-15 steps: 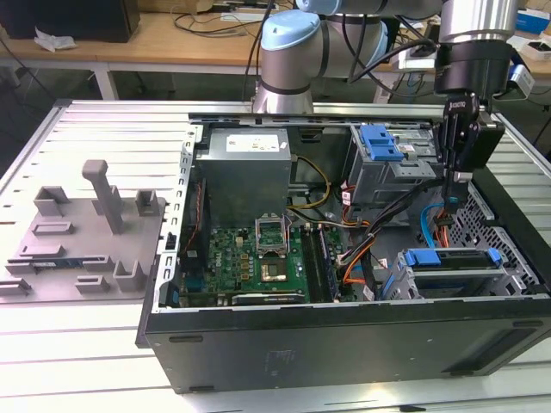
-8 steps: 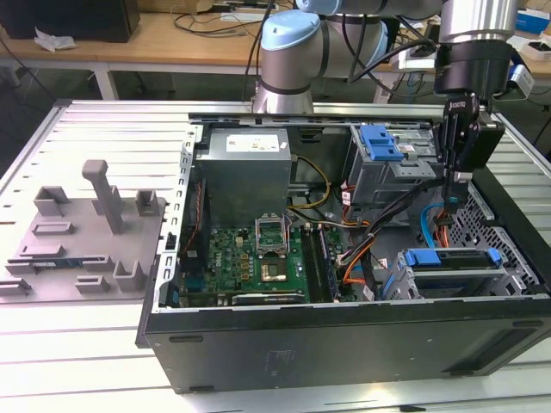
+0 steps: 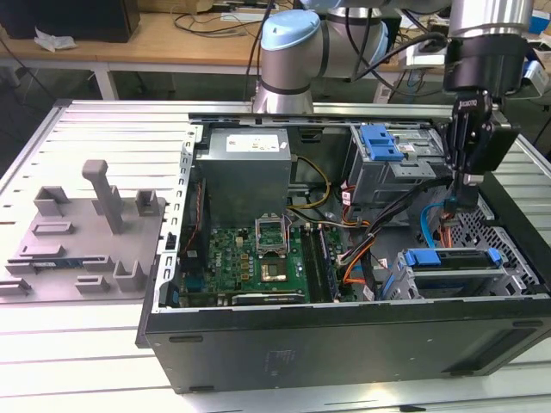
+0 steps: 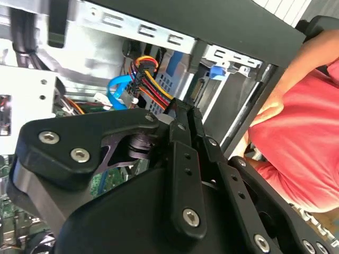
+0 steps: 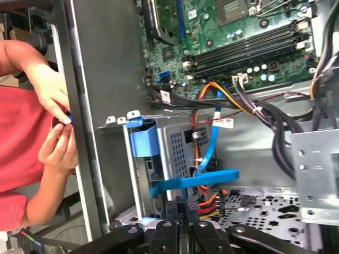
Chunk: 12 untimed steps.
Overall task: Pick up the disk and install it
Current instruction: 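Insert the first disk wire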
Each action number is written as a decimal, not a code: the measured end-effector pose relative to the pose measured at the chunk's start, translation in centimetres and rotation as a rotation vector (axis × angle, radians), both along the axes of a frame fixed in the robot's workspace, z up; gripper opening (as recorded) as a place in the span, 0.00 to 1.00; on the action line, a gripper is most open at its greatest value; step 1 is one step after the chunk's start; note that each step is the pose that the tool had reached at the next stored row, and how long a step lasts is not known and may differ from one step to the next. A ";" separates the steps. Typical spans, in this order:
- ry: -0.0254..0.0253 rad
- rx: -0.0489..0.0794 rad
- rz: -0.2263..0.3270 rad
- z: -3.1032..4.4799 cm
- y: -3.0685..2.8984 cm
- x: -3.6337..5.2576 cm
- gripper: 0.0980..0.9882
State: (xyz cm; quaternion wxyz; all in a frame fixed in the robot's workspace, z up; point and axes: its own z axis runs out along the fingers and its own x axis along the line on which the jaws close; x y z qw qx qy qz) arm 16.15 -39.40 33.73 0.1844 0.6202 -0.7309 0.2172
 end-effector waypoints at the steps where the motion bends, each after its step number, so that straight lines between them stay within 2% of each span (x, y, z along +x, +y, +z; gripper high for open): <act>1: -0.0003 0.010 0.000 0.00 -0.33 0.00 0.07; 7: -0.0011 0.068 0.000 0.00 -1.65 0.00 0.07; 12: -0.0040 0.134 0.000 0.46 -2.94 0.00 0.07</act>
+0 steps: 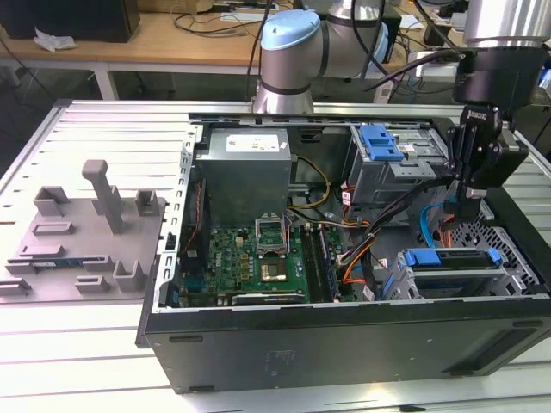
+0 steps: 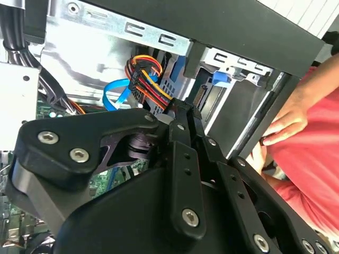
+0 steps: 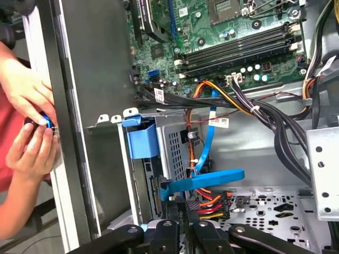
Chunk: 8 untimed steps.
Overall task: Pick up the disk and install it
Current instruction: 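Insert the first disk wire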
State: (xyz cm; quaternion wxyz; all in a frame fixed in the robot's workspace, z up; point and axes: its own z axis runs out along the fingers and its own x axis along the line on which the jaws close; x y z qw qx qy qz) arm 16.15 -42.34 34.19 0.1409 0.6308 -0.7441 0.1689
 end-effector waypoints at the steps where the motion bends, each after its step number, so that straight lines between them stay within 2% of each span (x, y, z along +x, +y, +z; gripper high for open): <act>1: -0.0001 0.007 0.000 0.09 -0.16 0.00 0.07; 2: -0.0001 0.013 0.000 0.18 -0.32 0.00 0.07; 5: -0.0005 0.046 0.000 0.52 -0.92 0.00 0.07; 6: -0.0009 0.072 0.000 0.64 -1.23 0.00 0.07; 8: -0.0012 0.092 0.000 0.74 -1.49 0.00 0.07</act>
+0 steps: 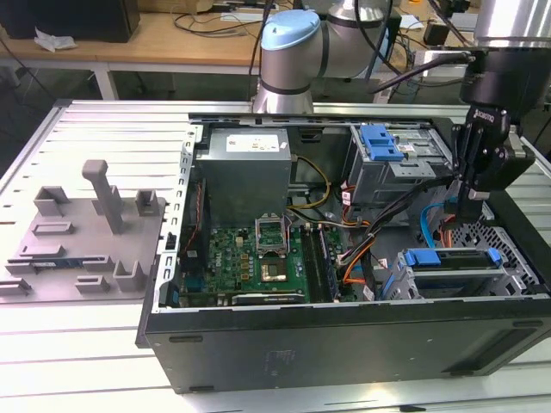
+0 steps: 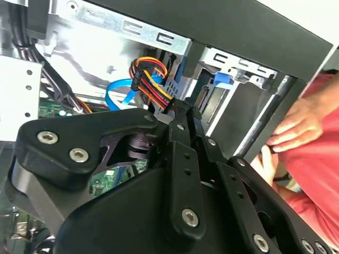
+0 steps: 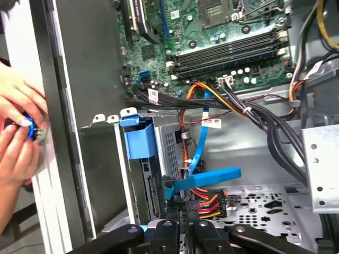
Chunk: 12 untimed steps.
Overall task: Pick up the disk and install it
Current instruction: 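Insert the first disk wire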
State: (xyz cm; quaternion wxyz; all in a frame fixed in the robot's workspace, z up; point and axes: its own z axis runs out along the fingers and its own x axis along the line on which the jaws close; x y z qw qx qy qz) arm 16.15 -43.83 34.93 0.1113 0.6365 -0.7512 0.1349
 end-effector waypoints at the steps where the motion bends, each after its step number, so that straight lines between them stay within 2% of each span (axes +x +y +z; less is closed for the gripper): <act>1: -0.0001 0.016 0.000 0.14 -0.23 -0.01 0.07; 5: -0.0001 0.059 0.000 0.65 -0.85 -0.02 0.07; 7: -0.0001 0.095 0.000 1.04 -1.27 -0.04 0.07; 9: -0.0002 0.126 0.001 1.20 -1.85 -0.07 0.07; 12: -0.0013 0.139 0.010 1.20 -2.31 -0.14 0.07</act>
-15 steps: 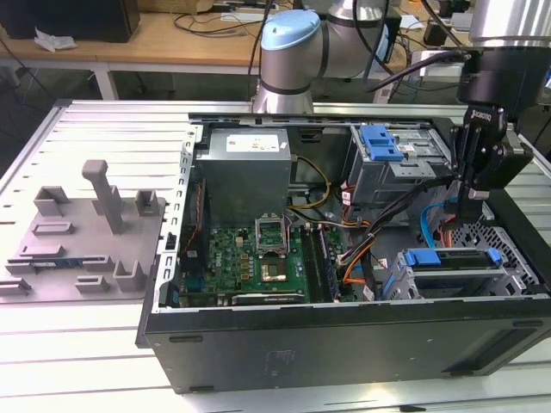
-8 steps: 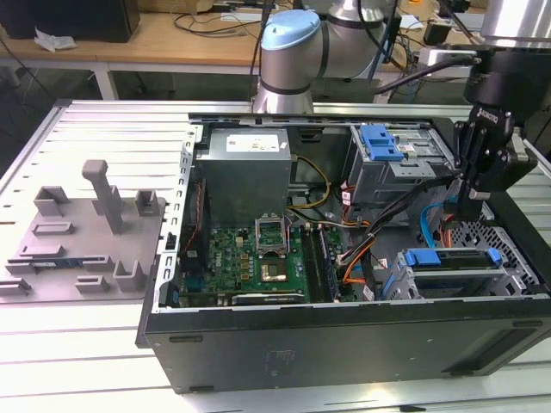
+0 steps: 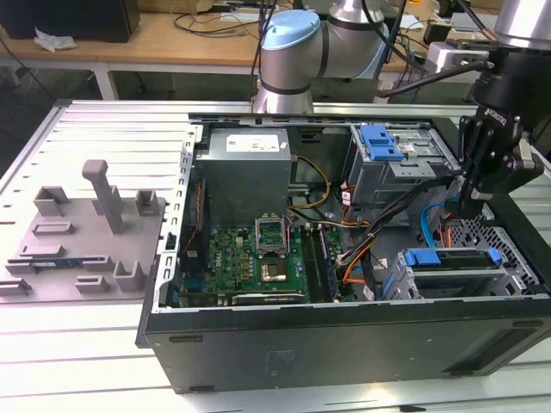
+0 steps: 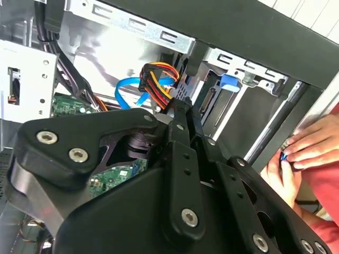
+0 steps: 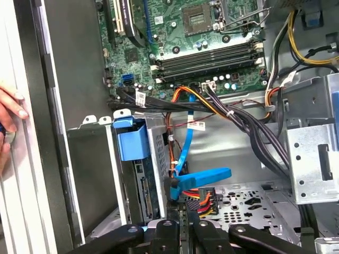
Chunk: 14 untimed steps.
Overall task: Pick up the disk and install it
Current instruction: 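Insert the first disk wire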
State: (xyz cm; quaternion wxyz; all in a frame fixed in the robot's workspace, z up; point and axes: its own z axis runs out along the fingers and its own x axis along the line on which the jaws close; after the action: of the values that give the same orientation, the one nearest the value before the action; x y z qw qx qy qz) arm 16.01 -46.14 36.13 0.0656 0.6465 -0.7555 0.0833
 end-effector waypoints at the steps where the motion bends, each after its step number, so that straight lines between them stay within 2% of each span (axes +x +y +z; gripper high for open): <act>1: -0.0009 0.001 0.006 0.00 -0.08 -0.01 0.07; 3: -0.0028 0.003 0.020 0.00 -0.24 -0.04 0.07; 8: -0.0060 0.011 0.035 0.00 -1.18 -0.17 0.07; 10: -0.0076 0.017 0.039 0.00 -1.47 -0.18 0.07; 14: -0.0117 0.040 0.047 -0.01 -2.23 -0.19 0.07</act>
State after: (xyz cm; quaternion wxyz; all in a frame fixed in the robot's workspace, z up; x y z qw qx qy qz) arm 15.82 -48.37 36.12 0.0461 0.6647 -0.7420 0.0733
